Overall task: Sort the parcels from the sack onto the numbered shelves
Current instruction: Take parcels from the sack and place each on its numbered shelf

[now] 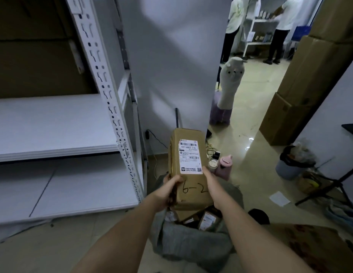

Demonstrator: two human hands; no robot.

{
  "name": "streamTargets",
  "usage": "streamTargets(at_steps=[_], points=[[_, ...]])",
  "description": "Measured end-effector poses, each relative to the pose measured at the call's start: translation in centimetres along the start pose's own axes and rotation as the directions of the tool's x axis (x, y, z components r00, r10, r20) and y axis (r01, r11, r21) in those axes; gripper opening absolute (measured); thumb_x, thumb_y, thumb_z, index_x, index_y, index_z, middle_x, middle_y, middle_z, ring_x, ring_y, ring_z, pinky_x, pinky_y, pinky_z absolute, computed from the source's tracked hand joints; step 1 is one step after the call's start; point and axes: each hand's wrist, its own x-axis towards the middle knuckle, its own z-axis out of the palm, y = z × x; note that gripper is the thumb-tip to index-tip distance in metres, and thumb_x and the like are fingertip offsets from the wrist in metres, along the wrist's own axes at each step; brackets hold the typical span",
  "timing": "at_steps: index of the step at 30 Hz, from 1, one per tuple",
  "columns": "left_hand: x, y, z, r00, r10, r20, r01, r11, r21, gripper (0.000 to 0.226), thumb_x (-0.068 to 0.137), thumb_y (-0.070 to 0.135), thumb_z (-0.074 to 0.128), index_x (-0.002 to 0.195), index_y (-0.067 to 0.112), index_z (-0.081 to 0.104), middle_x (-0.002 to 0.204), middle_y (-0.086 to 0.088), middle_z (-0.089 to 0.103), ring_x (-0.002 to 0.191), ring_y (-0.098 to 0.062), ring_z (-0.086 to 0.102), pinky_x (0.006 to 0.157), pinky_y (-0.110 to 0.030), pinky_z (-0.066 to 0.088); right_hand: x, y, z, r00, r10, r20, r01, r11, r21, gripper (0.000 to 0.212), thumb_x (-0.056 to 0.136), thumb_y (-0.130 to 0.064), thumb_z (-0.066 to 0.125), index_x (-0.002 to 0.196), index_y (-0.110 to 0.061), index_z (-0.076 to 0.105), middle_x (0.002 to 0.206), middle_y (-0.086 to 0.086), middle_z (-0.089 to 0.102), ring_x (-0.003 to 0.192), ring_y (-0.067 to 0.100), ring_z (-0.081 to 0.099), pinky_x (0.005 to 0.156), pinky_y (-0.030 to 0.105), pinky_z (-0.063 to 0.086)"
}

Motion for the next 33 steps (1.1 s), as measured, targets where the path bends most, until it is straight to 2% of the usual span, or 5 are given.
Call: streamTargets(at_steps=[4, 7, 18, 25, 33], points=[[-1.1, -0.4, -0.6, 0.995, 0.047, -0.093, -0.055, 0.995, -0.082, 0.089, 0.071, 0.070, 0.062, 0.140, 0.020, 0.039, 0.117, -0.012, 0.064, 0.100, -0.026, 0.065, 0.070, -0.034, 0.056, -2.9, 0.7, 2.1, 0.992, -0.118, -0.038, 0.118, 0.993, -0.009, 0.043, 0.097, -0.049, 0.044, 0.128, -0.021, 0.053, 0.098, 0.000, 0.062, 0.086, 0.017, 0.059, 0.066, 0.029, 0.046], [-0.9, -0.8, -2.2, 0.987, 0.086, -0.137, -0.113, 0.972, -0.205, 0.109, 0.056, 0.089, 0.059, 0.143, 0.025, 0.041, 0.125, -0.013, 0.062, 0.109, -0.032, 0.063, 0.092, -0.048, 0.053, -4.7, 1.0, 4.1, 0.983, -0.182, -0.023, 0.181, 0.982, -0.055, 0.042, 0.098, -0.046, 0.043, 0.133, -0.022, 0.048, 0.100, -0.003, 0.057, 0.088, 0.017, 0.054, 0.076, 0.031, 0.042], [-11.0, -2.5, -14.8, 0.902, 0.244, -0.355, -0.339, 0.911, -0.233, 0.061, 0.098, 0.059, 0.024, 0.126, 0.020, 0.061, 0.118, -0.007, 0.068, 0.109, -0.025, 0.064, 0.096, -0.038, 0.050, -9.9, 3.2, 18.5, 0.946, -0.256, 0.198, 0.287, 0.946, -0.148, 0.038, 0.093, -0.048, 0.051, 0.126, -0.030, 0.050, 0.114, 0.000, 0.063, 0.103, 0.023, 0.059, 0.093, 0.042, 0.049], [-18.5, -4.7, -27.6, 0.834, 0.337, -0.437, -0.453, 0.871, -0.193, 0.058, 0.102, 0.049, 0.017, 0.129, 0.017, 0.057, 0.123, -0.005, 0.065, 0.100, -0.012, 0.065, 0.071, -0.021, 0.051, -15.6, 4.3, 32.1, 0.893, -0.304, 0.333, 0.386, 0.896, -0.220, 0.024, 0.097, -0.044, 0.044, 0.119, -0.034, 0.044, 0.102, -0.006, 0.058, 0.086, 0.011, 0.055, 0.073, 0.031, 0.045], [-25.9, -5.9, -42.7, 0.789, 0.375, -0.487, -0.530, 0.817, -0.229, 0.056, 0.101, 0.050, 0.020, 0.128, 0.017, 0.057, 0.122, -0.005, 0.065, 0.099, -0.016, 0.066, 0.075, -0.026, 0.053, -22.3, 5.9, 47.4, 0.825, -0.307, 0.474, 0.440, 0.875, -0.201, 0.018, 0.095, -0.039, 0.046, 0.113, -0.037, 0.043, 0.107, -0.001, 0.062, 0.096, 0.018, 0.059, 0.089, 0.037, 0.049]])
